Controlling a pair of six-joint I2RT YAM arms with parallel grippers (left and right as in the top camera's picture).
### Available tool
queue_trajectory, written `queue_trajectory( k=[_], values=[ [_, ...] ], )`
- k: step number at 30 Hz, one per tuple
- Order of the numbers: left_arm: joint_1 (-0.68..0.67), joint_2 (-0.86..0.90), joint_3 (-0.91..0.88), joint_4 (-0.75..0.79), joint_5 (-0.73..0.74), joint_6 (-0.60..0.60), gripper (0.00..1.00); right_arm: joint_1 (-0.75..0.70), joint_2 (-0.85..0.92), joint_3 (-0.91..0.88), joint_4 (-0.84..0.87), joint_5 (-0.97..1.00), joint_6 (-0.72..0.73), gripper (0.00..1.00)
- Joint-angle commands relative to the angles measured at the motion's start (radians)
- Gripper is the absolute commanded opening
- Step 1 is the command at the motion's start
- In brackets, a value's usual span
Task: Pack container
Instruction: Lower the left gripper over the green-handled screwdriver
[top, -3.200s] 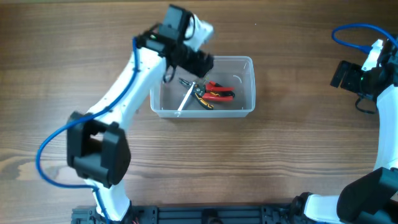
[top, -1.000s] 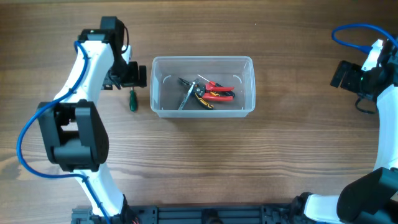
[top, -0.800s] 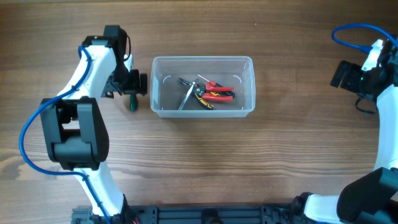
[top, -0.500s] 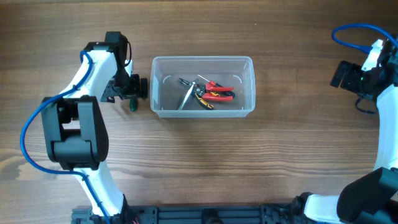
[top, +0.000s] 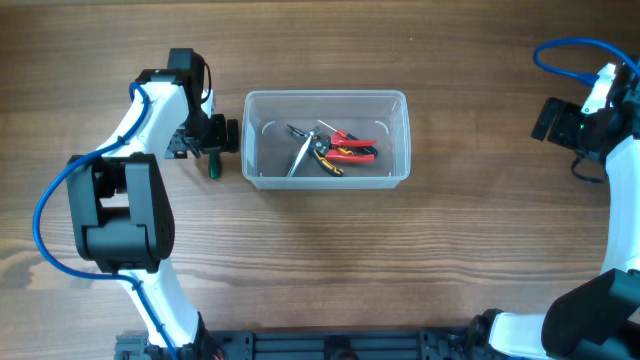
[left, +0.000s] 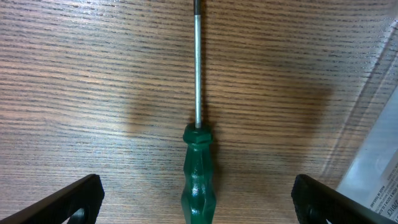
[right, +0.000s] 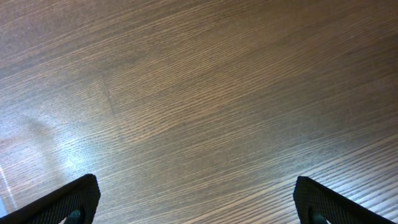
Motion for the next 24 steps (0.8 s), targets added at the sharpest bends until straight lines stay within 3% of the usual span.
queue_trajectory(
  k=[1,24],
  values=[
    [0.005,0.029,-0.006,0.004,0.012,-0.014,1.0,-0.003,0.0,-0.002,0.002,-0.005,0.013,1.0],
    [0.005,0.074,-0.006,0.024,0.012,-0.014,1.0,-0.003,0.0,-0.002,0.002,-0.005,0.013,1.0]
  ],
)
